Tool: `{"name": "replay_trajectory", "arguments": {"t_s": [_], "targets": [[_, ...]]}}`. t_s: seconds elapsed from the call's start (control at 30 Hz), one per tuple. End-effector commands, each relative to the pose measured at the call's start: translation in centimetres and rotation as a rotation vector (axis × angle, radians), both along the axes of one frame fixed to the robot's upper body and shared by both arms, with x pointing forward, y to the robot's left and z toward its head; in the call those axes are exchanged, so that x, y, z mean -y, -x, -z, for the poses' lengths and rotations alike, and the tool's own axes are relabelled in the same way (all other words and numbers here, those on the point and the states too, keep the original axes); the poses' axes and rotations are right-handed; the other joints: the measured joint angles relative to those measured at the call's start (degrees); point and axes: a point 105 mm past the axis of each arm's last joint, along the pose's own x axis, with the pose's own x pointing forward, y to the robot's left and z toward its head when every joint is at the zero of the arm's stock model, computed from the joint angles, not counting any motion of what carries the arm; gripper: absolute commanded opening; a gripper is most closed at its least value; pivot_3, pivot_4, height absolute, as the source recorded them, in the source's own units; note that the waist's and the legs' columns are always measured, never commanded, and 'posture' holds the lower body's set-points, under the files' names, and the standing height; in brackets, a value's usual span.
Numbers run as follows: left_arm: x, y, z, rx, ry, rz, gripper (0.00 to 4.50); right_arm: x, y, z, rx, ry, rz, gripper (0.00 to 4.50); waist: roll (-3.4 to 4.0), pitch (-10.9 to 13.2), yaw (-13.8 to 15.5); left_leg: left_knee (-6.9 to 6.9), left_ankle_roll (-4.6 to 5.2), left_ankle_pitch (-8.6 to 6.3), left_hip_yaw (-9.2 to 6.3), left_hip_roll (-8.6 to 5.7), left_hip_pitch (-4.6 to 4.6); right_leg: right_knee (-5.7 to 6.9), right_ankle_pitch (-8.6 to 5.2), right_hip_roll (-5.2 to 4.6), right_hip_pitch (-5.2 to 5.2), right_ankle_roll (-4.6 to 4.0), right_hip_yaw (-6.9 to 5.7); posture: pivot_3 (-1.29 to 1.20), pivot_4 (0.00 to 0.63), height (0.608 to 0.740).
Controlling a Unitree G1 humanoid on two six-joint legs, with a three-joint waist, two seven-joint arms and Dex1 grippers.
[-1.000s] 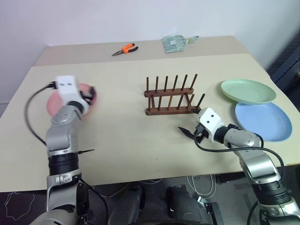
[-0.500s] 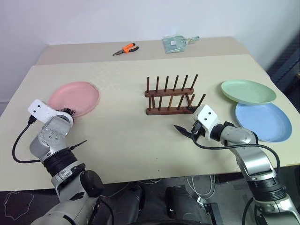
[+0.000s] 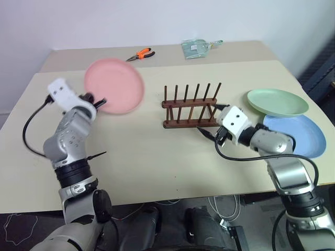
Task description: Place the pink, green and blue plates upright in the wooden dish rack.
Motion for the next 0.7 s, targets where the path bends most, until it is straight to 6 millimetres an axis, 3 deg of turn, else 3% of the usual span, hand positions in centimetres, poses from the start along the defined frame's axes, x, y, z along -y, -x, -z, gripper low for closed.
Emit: {"name": "replay_trajectory", "arguments": {"t_s": [0.03, 0.17, 0.37, 0.47, 0.7], "targets": [[5.6, 0.5, -6.8, 0.232, -0.110, 0.168, 0.02, -3.9, 0.8, -4.1, 0.215, 0.086, -0.137, 4.50, -0.01, 0.01, -0.14, 0.00, 0.00, 0.00, 0.00, 0.00, 0.00, 0.00, 0.00, 0.01, -0.02, 0.00, 0.00, 0.00, 0.150, 0.729], [9.6, 1.1, -8.9, 0.290, -0.099, 0.272, 0.02, -5.4, -0.9, -5.7, 0.390, 0.248, -0.124, 4.50, -0.01, 0.01, -0.11, -0.04, -0.30, 0.18, 0.06, 0.00, 0.00, -0.02, 0.00, -0.02, -0.02, 0.01, 0.01, 0.00, 0.150, 0.729], [12.9, 2.2, -9.3, 0.293, -0.043, 0.390, 0.02, -5.8, -3.5, -6.0, 0.540, 0.396, -0.053, 4.50, -0.02, 0.02, -0.10, -0.04, -0.24, 0.25, 0.07, 0.00, 0.00, 0.00, 0.00, 0.00, -0.04, 0.00, 0.06, 0.00, 0.150, 0.729], [13.4, 2.4, -8.6, 0.266, -0.037, 0.420, 0.00, -5.6, -4.3, -5.7, 0.579, 0.451, -0.026, 3.66, -0.03, 0.02, 0.06, -0.04, -0.23, 0.26, 0.09, -0.01, 0.00, 0.01, 0.00, 0.01, -0.07, 0.00, 0.07, 0.00, 0.150, 0.729], [13.8, 2.7, -7.6, 0.231, -0.024, 0.475, 0.00, -5.2, -4.6, -5.1, 0.615, 0.504, -0.007, 0.10, -0.03, 0.03, -0.16, -0.08, -0.26, 0.29, 0.10, 0.00, 0.00, 0.03, 0.00, 0.05, -0.11, -0.01, 0.11, 0.00, 0.150, 0.729]]}}
